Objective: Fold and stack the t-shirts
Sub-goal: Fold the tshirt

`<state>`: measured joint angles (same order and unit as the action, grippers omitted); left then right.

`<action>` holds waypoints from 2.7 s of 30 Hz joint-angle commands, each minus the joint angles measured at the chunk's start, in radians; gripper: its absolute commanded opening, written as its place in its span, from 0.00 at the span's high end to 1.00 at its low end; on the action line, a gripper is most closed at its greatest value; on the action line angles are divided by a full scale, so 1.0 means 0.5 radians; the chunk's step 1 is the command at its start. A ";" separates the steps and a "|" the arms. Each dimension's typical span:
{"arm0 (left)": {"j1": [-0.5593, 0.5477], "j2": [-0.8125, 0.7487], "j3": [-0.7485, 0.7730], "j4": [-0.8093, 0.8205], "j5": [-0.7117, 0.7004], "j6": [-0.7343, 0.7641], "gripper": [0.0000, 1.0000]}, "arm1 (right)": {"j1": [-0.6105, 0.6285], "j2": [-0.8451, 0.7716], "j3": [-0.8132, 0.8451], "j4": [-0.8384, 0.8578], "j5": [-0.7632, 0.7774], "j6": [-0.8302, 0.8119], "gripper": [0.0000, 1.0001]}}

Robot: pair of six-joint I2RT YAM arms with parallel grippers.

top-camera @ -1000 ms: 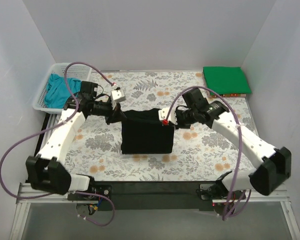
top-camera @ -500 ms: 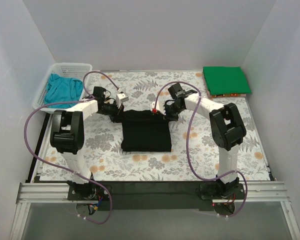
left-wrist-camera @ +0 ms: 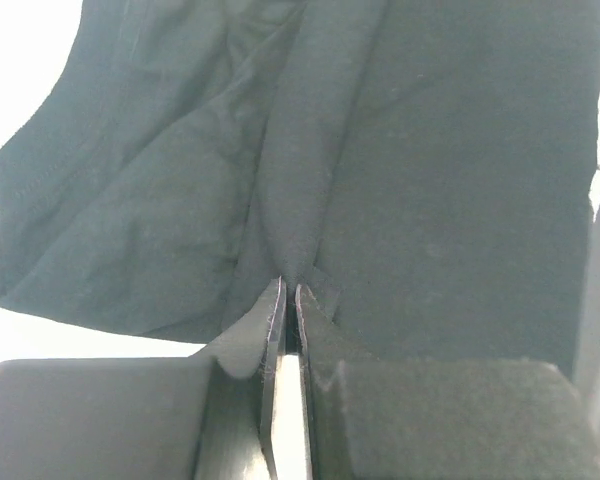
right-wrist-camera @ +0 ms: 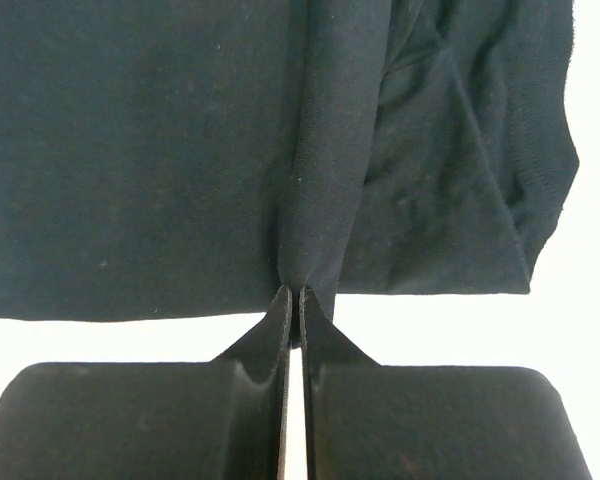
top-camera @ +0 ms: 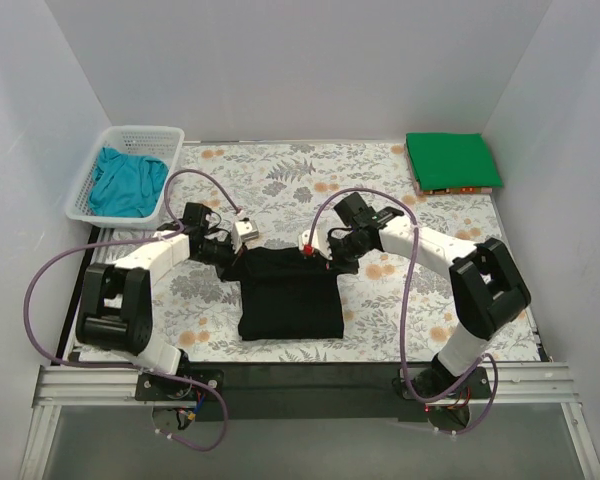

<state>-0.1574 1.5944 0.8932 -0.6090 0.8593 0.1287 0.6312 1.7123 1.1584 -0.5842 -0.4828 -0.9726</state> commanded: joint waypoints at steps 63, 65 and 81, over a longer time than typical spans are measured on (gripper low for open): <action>-0.710 -0.210 0.042 0.749 -0.433 -0.187 1.00 | -0.155 1.119 0.537 0.638 -0.961 2.010 0.87; -0.670 -0.167 0.057 0.752 -0.442 -0.126 1.00 | -0.155 1.116 0.540 0.638 -0.967 2.010 0.87; -0.544 -0.007 0.079 0.859 -0.311 -0.046 1.00 | -0.176 1.021 0.736 0.509 -0.851 1.951 0.80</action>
<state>-0.4335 1.6165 0.9310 -0.2176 0.6621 0.0776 0.5499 2.2650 1.4776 -0.2867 -1.0046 0.0551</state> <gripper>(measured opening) 0.025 0.189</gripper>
